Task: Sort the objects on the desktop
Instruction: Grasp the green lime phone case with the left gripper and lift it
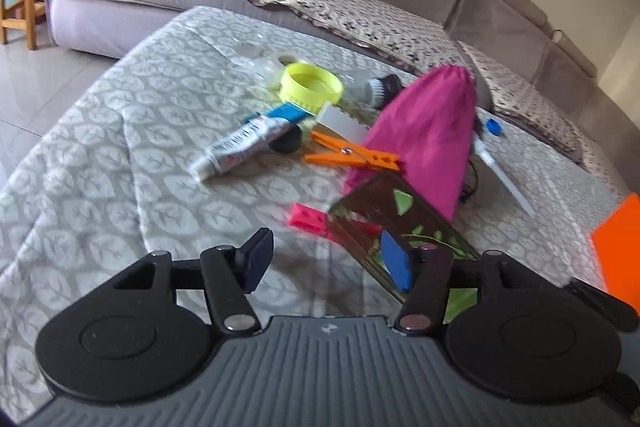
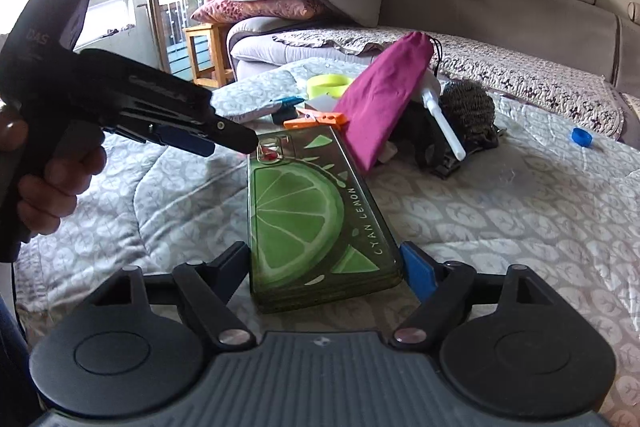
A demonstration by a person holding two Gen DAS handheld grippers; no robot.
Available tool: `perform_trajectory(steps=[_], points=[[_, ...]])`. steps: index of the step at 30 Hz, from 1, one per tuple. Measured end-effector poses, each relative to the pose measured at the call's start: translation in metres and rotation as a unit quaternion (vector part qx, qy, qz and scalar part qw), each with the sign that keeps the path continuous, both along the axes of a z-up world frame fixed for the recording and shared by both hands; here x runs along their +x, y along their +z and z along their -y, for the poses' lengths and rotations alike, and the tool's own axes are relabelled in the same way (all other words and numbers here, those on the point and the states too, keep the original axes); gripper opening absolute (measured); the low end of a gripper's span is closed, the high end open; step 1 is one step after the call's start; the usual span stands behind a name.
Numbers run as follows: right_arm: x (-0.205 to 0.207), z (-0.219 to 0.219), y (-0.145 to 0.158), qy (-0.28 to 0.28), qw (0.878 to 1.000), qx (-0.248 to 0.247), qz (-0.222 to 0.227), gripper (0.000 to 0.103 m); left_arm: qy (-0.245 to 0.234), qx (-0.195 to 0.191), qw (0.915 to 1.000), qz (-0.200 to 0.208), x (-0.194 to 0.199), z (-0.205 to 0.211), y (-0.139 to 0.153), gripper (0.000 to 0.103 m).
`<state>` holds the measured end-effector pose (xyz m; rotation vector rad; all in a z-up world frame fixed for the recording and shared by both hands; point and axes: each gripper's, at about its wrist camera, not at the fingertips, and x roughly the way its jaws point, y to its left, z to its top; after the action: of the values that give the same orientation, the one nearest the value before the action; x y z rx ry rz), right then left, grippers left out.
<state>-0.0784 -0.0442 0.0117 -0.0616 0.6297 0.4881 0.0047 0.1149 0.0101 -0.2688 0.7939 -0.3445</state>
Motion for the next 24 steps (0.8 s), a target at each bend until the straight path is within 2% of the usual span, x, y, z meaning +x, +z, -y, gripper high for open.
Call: perform_trajectory(steps=[5, 7, 11, 15, 17, 20, 24], points=[[0.004, 0.017, 0.000, 0.016, 1.000, 0.013, -0.016, 0.081, -0.027, -0.040, 0.9988, 0.014, 0.002, 0.002, 0.007, 0.057], [0.002, 0.020, -0.001, 0.018, 1.000, 0.018, -0.018, 0.081, -0.037, -0.042, 0.9984, 0.000, 0.005, 0.008, 0.004, 0.050], [0.000, 0.025, -0.001, 0.032, 0.999, 0.022, -0.021, 0.081, -0.069, -0.047, 0.9962, -0.025, 0.005, 0.019, -0.009, 0.043], [-0.002, 0.027, -0.001, 0.036, 0.999, 0.021, -0.021, 0.081, -0.062, -0.055, 0.9966, 0.005, 0.002, 0.024, -0.013, 0.046], [-0.005, 0.024, 0.000, 0.037, 0.999, 0.011, -0.016, 0.081, -0.058, -0.068, 0.9960, 0.003, 0.003, 0.026, -0.011, 0.040], [-0.008, 0.026, 0.001, 0.029, 1.000, 0.005, -0.011, 0.081, -0.060, -0.059, 0.9963, 0.016, 0.000, 0.029, -0.004, 0.031], [-0.013, 0.024, 0.004, 0.020, 1.000, -0.003, -0.010, 0.081, -0.062, -0.055, 0.9962, 0.029, -0.009, 0.032, 0.008, 0.027]])
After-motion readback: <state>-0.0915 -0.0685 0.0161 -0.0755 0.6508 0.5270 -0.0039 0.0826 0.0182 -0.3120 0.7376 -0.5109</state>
